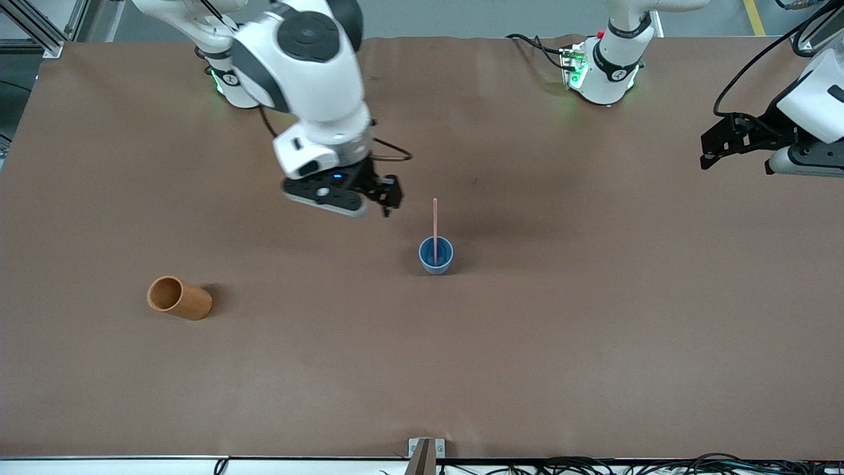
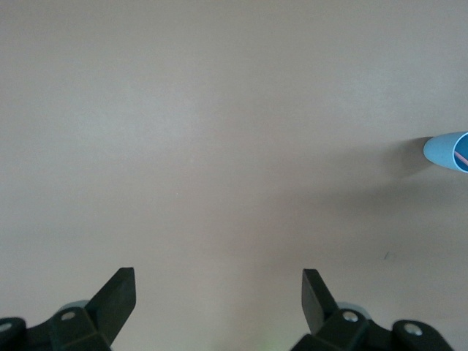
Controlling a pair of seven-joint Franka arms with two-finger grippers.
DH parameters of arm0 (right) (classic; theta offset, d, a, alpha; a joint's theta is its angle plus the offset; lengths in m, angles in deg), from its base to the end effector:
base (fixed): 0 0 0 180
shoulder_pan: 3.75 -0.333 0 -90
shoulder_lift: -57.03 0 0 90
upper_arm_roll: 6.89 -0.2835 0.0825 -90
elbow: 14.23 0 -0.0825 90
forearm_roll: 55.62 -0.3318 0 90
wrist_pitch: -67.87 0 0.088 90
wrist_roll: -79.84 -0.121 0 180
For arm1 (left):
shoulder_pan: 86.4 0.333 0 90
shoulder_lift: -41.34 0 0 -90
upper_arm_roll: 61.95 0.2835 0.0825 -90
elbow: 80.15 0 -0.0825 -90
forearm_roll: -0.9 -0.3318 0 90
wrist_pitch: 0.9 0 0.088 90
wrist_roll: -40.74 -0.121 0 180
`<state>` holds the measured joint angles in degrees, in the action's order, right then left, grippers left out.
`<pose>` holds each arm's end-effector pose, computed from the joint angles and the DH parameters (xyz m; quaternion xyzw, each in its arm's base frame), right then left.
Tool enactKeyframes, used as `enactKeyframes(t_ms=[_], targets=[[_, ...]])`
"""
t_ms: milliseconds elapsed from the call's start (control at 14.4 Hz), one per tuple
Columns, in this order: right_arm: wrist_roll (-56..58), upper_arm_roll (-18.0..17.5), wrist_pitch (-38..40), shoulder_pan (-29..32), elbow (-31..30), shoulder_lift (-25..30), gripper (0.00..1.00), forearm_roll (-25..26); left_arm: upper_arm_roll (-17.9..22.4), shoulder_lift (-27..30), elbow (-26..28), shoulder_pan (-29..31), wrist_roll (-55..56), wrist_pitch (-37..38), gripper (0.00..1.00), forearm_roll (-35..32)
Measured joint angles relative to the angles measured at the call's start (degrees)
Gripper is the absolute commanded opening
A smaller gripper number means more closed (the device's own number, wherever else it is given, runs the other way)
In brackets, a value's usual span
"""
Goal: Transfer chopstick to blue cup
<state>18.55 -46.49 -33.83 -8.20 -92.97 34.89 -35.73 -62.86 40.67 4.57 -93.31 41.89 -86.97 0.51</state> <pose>0.5002 0.3442 0.5057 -0.9865 0.1473 -0.0709 0.0084 0.4948 -0.0670 0.6045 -0.9983 0.0579 -0.0062 0.0028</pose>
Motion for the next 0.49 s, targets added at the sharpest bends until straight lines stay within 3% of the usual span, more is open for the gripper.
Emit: enactKeyframes(t_ms=[487], targets=[[33.1, 25.7, 9.7, -0.1, -0.1, 11.5, 1.00, -16.3, -0.2, 0.0, -0.1, -0.1, 0.0, 0.0, 1.00, 0.0]])
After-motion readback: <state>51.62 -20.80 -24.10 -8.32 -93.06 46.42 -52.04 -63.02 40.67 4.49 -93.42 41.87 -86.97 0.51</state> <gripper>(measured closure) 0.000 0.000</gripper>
